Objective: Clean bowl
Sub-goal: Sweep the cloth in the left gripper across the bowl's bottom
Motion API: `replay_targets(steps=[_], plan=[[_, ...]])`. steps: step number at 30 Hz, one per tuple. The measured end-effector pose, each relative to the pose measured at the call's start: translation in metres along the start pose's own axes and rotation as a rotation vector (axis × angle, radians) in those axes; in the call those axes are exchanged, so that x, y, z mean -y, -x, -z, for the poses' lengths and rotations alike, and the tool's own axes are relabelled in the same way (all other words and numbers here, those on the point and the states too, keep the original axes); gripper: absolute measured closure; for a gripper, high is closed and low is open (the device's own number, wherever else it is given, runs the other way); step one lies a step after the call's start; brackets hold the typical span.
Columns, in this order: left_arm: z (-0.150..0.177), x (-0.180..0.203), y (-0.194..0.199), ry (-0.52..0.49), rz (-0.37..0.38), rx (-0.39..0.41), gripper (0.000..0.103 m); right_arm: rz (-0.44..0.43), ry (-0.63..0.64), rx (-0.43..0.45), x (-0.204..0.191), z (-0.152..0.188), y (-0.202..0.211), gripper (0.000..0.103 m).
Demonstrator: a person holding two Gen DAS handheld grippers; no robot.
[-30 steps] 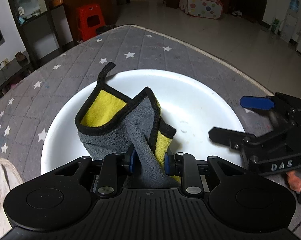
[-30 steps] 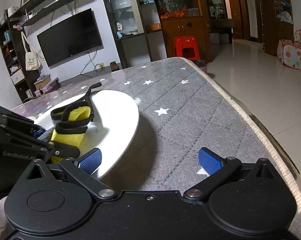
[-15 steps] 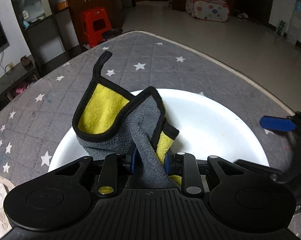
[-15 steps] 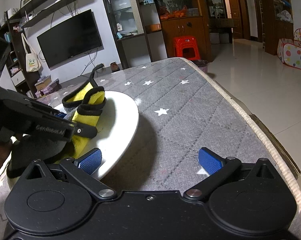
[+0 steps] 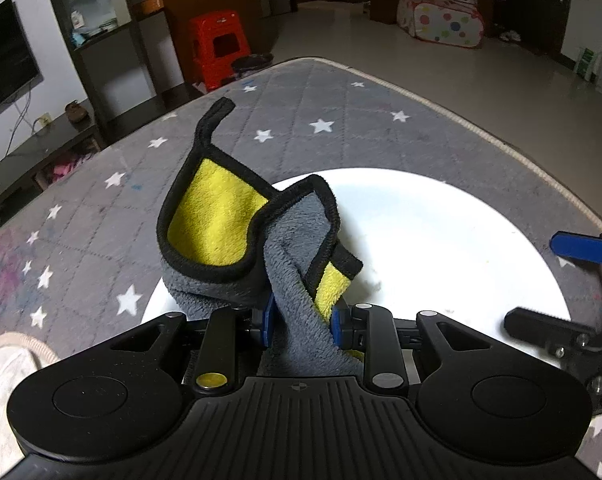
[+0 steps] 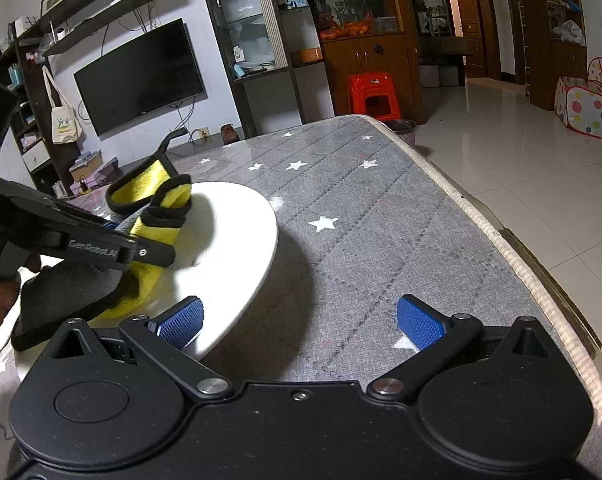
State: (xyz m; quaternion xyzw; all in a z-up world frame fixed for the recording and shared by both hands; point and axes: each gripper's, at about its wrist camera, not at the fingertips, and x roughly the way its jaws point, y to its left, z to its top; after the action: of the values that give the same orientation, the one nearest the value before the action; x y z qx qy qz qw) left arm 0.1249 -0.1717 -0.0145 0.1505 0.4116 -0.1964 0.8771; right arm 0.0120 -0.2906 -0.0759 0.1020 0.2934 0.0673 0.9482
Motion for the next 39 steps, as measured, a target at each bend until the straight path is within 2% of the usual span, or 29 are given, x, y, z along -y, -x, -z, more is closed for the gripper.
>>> replay_targets(steps=[8, 23, 32, 39], plan=[[0.015, -0.001, 0.014, 0.005, -0.023, -0.012, 0.075, 0.001, 0.002, 0.0, 0.0, 0.0, 0.0, 0.0], [0.041, 0.008, 0.034, -0.009, -0.021, -0.019, 0.072, 0.003, 0.004, -0.001, 0.0, 0.001, 0.001, 0.0], [0.043, 0.026, 0.038, -0.037, 0.017, -0.021, 0.072, 0.003, 0.004, -0.001, 0.0, 0.0, 0.001, 0.0], [0.033, 0.034, 0.03, -0.058, 0.045, -0.008, 0.072, 0.003, 0.003, -0.001, -0.001, -0.001, 0.001, 0.0]])
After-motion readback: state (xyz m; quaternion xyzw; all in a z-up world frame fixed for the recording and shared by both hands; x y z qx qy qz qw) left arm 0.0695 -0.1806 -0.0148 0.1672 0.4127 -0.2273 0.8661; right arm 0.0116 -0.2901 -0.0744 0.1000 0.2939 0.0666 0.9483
